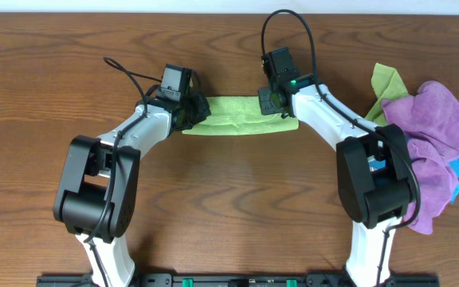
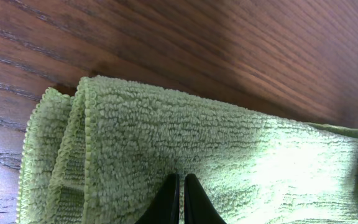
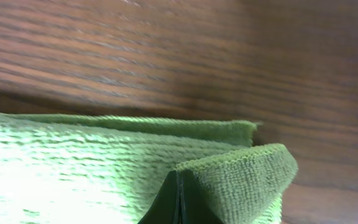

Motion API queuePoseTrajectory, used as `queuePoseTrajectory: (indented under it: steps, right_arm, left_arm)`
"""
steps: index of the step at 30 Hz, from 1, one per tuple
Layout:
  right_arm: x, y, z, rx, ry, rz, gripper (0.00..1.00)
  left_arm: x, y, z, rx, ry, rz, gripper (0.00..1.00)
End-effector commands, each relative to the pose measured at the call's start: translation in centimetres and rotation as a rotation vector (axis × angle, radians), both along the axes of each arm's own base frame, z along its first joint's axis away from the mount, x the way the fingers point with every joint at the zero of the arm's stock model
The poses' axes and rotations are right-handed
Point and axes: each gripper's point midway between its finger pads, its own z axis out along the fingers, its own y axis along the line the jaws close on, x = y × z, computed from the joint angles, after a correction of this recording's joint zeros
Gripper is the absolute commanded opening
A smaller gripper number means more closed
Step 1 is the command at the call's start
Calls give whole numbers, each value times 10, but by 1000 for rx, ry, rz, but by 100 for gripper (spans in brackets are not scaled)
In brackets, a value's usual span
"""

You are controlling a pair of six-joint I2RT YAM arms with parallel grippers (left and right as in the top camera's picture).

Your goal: Fold the cloth

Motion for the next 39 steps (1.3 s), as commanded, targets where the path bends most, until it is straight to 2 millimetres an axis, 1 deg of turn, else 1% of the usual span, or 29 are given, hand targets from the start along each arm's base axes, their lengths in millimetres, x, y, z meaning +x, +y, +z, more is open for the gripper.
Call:
queuePoseTrajectory:
  steps: [1, 4, 6, 9, 12, 20, 23, 24, 26, 29, 30, 31, 34, 36, 39]
  right_arm:
    - [1, -9, 0, -73, -4, -15, 1]
    - [-5, -21, -2, -134, 17, -34, 1]
    - [-14, -29, -4, -174, 50, -41, 1]
    - [-25, -35, -8, -198, 100, -42, 1]
    - [-30, -41, -8, -215, 117, -81, 1]
    - [-29, -54, -9, -210, 124, -122, 1]
    - [-30, -60, -7, -196, 128, -170, 1]
    - [-30, -58, -4, -176, 126, -171, 1]
    - [-27, -47, 17, -109, 89, -157, 1]
    - [-9, -30, 60, -28, -50, -127, 1]
    - [-2, -21, 70, 1, -94, -95, 1]
    - [4, -12, 75, 32, -119, -70, 1]
    - [10, 4, 70, 90, -125, -36, 1]
    - [13, 11, 61, 108, -119, -23, 1]
    - [16, 20, 41, 136, -93, -5, 1]
  left_arm:
    - [6, 1, 2, 7, -12, 8, 6]
    - [6, 1, 2, 7, -12, 8, 6]
    - [6, 1, 2, 7, -12, 8, 6]
    - [7, 2, 2, 8, -12, 10, 6]
    - [8, 5, 2, 7, -12, 17, 6]
    - [10, 11, 3, -3, -9, 28, 6]
    - [10, 11, 3, -3, -9, 27, 6]
    - [10, 11, 3, -3, -9, 27, 6]
    - [10, 11, 2, -3, -9, 27, 6]
    - [10, 11, 3, -3, -9, 28, 6]
    - [10, 11, 3, -3, -9, 27, 6]
    - [10, 11, 3, -3, -9, 28, 6]
    - [10, 11, 3, -3, -9, 28, 6]
    - [10, 11, 3, -3, -9, 28, 6]
    - [10, 11, 3, -3, -9, 28, 6]
